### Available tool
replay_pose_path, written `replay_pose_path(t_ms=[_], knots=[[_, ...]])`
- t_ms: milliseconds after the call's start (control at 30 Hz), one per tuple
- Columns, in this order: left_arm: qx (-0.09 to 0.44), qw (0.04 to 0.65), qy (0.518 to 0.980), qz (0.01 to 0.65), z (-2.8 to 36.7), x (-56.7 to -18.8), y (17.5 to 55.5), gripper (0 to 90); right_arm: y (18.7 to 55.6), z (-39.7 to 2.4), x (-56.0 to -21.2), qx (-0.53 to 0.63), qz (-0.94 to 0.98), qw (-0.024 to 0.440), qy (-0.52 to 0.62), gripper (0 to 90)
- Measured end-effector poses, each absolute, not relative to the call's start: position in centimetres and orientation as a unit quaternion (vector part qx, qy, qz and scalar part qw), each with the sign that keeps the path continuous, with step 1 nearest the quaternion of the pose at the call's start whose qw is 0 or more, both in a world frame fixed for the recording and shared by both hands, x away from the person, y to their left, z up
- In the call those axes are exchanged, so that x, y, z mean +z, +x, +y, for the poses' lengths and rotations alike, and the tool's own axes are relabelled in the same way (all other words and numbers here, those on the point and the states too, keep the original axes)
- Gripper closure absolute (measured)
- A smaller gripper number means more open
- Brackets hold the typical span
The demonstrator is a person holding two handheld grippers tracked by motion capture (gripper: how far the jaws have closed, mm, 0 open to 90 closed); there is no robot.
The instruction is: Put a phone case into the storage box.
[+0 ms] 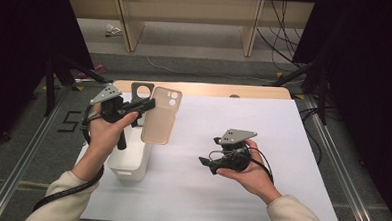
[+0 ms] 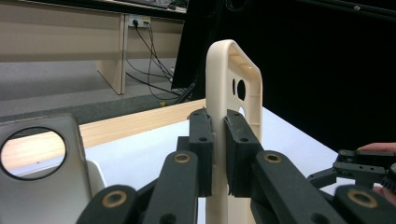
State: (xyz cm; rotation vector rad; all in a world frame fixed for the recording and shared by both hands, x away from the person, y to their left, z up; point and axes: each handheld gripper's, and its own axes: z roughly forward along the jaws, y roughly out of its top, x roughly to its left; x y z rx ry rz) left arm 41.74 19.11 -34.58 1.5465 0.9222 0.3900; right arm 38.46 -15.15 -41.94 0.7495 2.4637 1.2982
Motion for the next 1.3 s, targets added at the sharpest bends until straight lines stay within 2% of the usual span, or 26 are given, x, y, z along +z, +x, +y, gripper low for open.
replay_pose_path(t_ms=[667,1300], knots=[[0.184,0.598,0.658,0.418,22.5,-34.3,43.0,82.5,38.5,-15.2,-42.0,0.447,0.847,0.127,0.26,16.4],[0.185,0.599,0.654,0.423,23.9,-34.8,43.9,82.5,38.5,-15.2,-42.0,0.446,0.847,0.126,0.26,16.4]])
